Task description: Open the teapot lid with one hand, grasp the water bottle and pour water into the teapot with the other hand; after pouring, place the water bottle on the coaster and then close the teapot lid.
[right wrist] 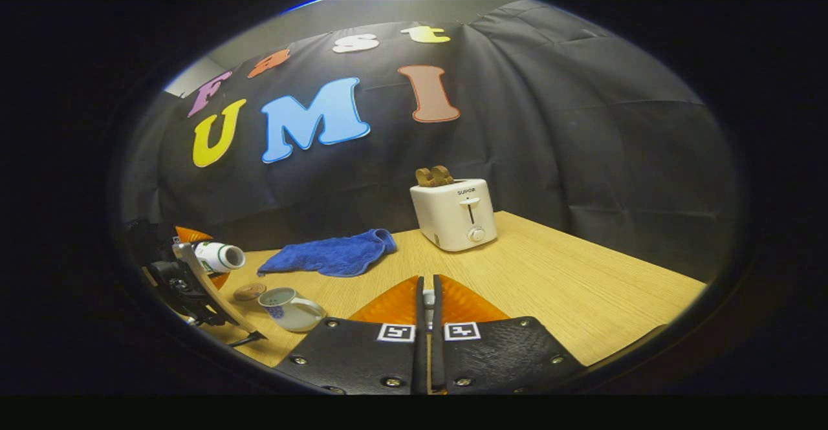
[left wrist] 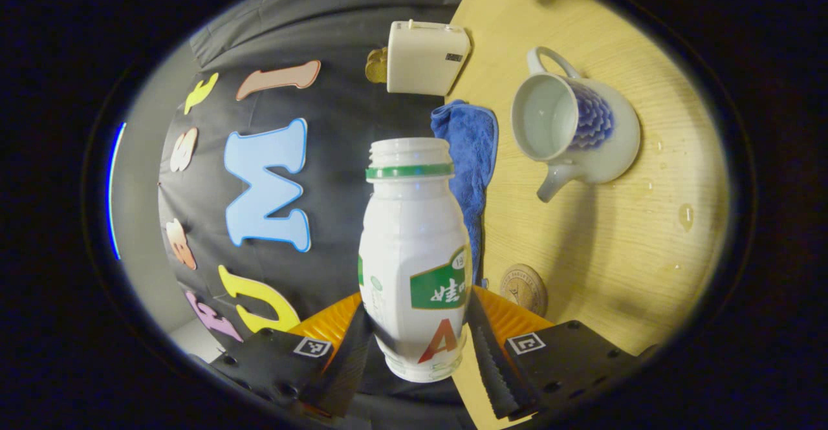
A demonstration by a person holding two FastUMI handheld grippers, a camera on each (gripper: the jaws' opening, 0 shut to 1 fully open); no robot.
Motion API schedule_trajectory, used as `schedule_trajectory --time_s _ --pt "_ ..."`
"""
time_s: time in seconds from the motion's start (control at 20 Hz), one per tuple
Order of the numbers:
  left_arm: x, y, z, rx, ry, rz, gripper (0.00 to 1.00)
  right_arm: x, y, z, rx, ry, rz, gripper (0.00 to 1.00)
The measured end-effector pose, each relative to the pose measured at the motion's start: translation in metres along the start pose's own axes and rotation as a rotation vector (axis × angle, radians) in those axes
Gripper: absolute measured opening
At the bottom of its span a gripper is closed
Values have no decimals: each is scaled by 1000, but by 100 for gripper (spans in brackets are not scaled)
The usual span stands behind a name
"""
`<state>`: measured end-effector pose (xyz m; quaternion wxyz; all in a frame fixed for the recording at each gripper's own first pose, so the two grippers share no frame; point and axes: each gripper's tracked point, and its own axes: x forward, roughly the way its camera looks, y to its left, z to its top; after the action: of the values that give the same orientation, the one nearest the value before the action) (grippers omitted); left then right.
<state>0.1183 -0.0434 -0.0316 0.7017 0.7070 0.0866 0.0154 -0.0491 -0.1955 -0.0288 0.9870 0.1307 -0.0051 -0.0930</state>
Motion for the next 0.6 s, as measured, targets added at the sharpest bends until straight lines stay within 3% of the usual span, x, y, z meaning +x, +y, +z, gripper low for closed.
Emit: schedule_trajectory --time_s 0.6 --pt "0 6 3 111 -7 41 89 -1 0 -1 5 3 7 0"
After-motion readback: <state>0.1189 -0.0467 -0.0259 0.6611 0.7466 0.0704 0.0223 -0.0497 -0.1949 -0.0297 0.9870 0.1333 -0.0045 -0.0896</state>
